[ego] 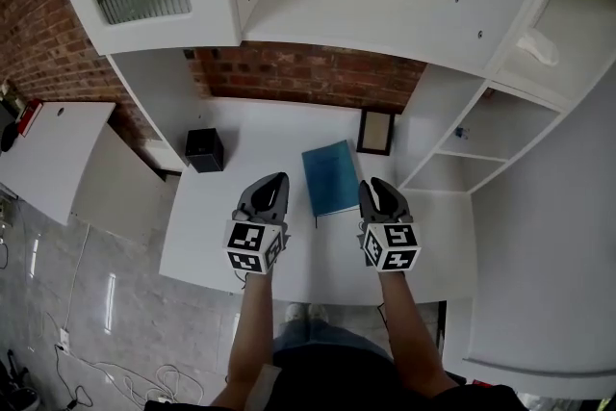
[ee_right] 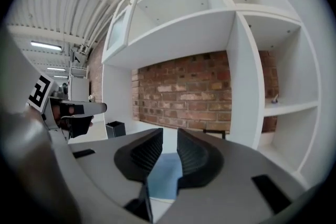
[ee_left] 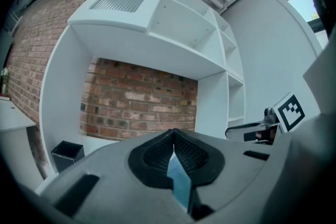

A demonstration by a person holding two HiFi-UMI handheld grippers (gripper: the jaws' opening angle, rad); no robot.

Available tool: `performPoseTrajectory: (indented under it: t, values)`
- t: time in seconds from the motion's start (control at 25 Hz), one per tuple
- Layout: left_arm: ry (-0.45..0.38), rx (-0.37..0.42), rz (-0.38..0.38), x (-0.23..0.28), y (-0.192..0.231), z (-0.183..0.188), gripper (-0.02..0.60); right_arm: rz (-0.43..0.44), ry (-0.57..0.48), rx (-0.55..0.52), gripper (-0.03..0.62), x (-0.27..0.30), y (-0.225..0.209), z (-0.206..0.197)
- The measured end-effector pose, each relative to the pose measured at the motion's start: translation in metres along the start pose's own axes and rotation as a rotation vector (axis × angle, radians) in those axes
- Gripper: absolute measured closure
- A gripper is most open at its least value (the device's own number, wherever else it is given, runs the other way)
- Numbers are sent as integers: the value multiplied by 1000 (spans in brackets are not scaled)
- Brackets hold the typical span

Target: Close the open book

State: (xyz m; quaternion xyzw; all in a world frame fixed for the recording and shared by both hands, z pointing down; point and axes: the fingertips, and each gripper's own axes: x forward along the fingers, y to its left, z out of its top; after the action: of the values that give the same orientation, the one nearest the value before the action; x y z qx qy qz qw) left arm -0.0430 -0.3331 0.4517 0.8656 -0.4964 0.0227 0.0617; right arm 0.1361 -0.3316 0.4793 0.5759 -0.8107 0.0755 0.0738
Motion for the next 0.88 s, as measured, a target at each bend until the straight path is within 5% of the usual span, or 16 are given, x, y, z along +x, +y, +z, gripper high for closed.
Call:
performPoseTrajectory:
  t: [0.44,0.88]
  values:
    - [-93,81,-6,-4,-8,52,572,4,-218,-48,594,-18,7,84]
    - [-111,109,7,-10,-9,68,572,7,-262,-48,595,-17,12,97]
